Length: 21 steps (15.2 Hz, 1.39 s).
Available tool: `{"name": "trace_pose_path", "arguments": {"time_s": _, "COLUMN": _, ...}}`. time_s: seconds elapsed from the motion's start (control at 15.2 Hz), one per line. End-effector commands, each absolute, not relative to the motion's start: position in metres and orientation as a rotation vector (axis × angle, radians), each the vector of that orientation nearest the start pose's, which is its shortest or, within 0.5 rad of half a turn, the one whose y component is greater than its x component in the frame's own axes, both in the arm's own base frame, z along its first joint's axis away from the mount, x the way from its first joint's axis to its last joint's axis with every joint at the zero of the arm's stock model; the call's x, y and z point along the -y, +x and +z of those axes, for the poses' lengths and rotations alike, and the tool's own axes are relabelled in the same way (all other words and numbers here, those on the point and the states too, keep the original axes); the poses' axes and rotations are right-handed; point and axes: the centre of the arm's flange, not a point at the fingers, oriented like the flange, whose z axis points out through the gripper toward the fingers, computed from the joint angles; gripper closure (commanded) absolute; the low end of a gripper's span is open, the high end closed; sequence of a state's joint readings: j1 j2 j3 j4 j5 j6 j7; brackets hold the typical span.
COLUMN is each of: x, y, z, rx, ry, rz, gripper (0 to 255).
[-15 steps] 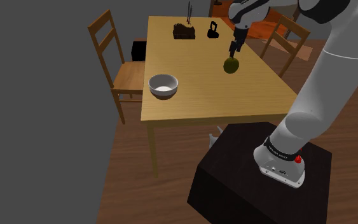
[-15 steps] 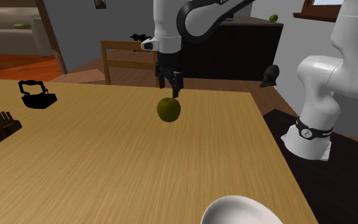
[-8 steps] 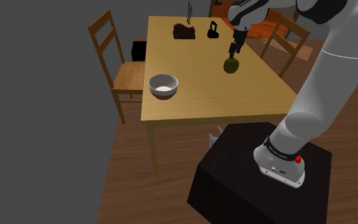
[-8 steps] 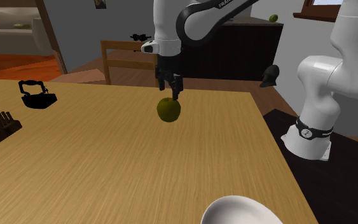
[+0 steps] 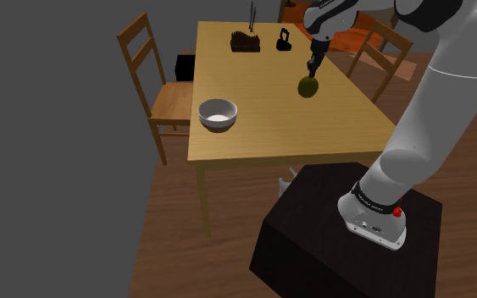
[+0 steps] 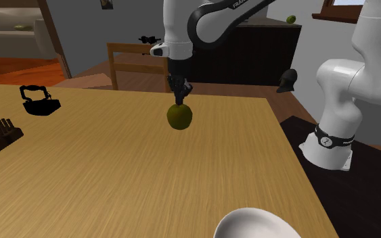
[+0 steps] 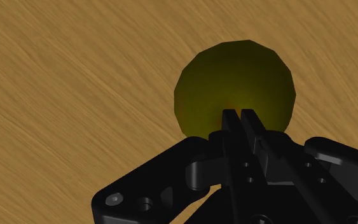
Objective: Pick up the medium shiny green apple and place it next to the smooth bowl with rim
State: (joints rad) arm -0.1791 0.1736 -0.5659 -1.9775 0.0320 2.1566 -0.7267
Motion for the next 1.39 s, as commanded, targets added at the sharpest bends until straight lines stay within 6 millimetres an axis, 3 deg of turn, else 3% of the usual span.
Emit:
{"name": "trace_pose_path", "arguments": {"time_s": 0.0, "x": 0.391, "y": 0.441, "z": 0.397, "rx": -0.044, "ry": -3.212, "rz": 0.031, "gripper": 255}}
{"name": "trace_pose_path", "arguments": {"time_s": 0.2, "x": 0.391, "y": 0.441, "z": 0.397, "rx": -0.044, "ry": -3.212, "rz": 0.031, "gripper": 255}}
{"name": "trace_pose_path", "arguments": {"time_s": 1.32, "x": 0.391, "y": 0.441, "z": 0.487, "rx": -0.044, "ry": -3.212, "rz": 0.031, "gripper": 255}}
